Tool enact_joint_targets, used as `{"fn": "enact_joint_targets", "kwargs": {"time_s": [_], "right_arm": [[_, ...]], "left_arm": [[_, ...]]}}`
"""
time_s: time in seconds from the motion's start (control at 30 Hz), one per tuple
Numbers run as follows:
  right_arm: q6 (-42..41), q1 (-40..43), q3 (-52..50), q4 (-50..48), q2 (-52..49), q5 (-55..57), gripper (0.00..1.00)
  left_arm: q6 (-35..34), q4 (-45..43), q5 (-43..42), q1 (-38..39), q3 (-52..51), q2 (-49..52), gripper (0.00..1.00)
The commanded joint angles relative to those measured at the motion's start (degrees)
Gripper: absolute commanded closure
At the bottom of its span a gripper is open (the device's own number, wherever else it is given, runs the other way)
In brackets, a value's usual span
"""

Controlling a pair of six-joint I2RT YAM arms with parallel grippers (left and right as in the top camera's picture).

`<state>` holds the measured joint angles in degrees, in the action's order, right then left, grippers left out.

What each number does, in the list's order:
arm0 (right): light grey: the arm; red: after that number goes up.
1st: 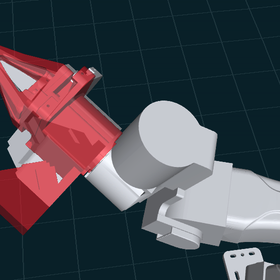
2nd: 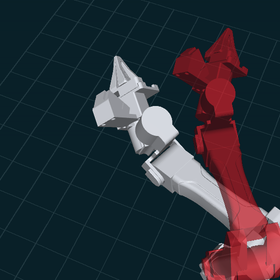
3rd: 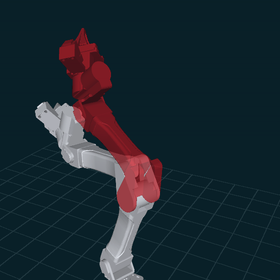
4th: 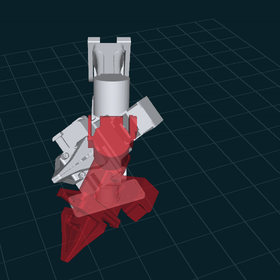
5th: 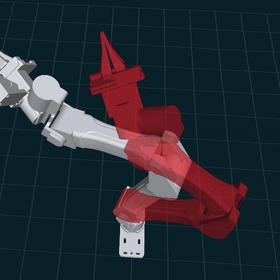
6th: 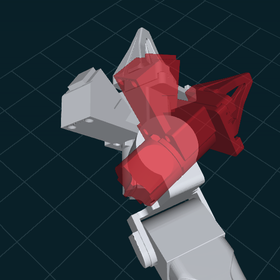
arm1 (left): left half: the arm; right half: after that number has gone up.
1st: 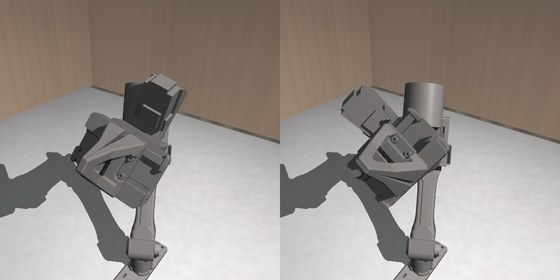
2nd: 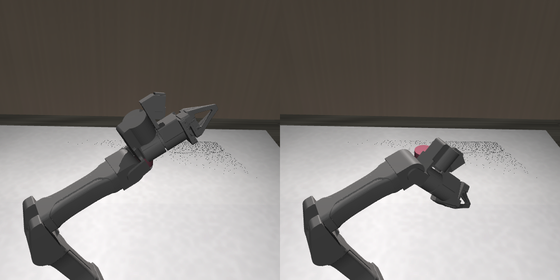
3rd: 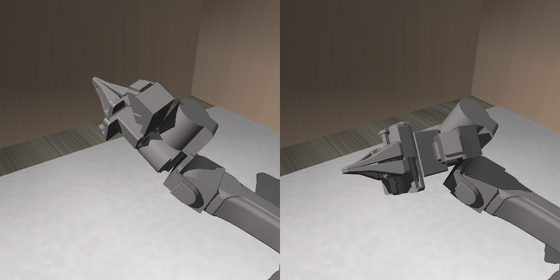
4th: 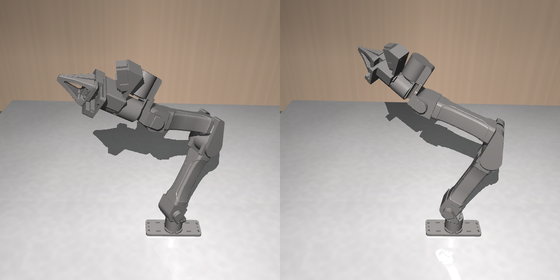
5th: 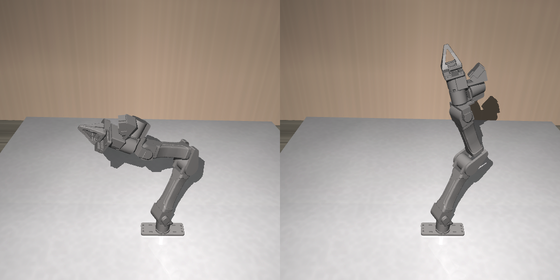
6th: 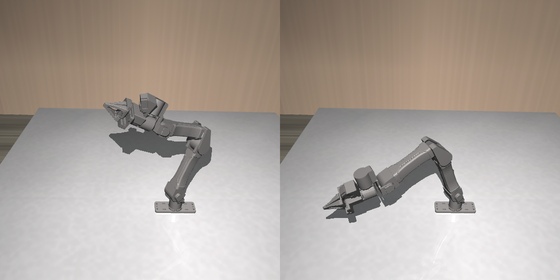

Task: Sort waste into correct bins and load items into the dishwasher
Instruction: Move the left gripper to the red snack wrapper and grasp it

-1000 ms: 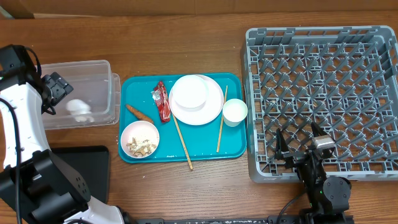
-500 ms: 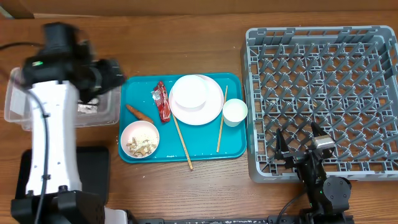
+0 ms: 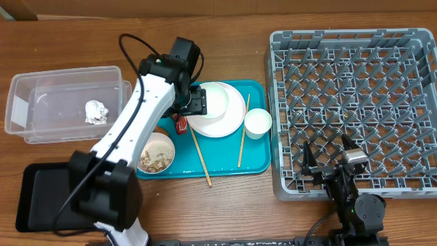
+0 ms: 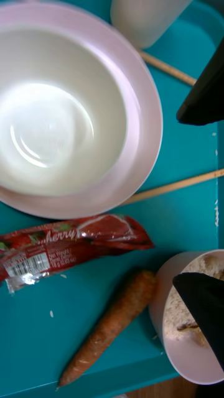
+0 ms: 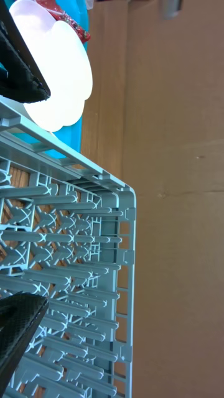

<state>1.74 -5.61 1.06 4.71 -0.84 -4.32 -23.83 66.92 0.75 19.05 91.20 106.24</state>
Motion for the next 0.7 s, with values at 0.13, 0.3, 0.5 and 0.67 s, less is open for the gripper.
{"fn": "enact_joint_targets", "kwargs": {"time_s": [0.13,0.3,0.5,0.67], "right_arm": [[0.2,0.2,-0.6,-0.3,0.7,-0.2,0.00],[0.2,0.2,-0.6,-0.3,0.7,-0.2,0.00],[0.2,0.2,-0.6,-0.3,0.7,-0.2,0.00],[0.2,0.2,-0.6,-0.3,0.7,-0.2,0.00]], "left_arm": [[2.2,0.8,3.7,-1.4,-0.4,7.3,0.23],[4.0,0.4,4.0,-1.5,-0.4,11.1,0.24],[5.7,-0.8,5.6,-1.9,-0.4,13.3,0.26],[8.9,-1.2,5.7,-1.9,-0.4,14.9,0.26]]}}
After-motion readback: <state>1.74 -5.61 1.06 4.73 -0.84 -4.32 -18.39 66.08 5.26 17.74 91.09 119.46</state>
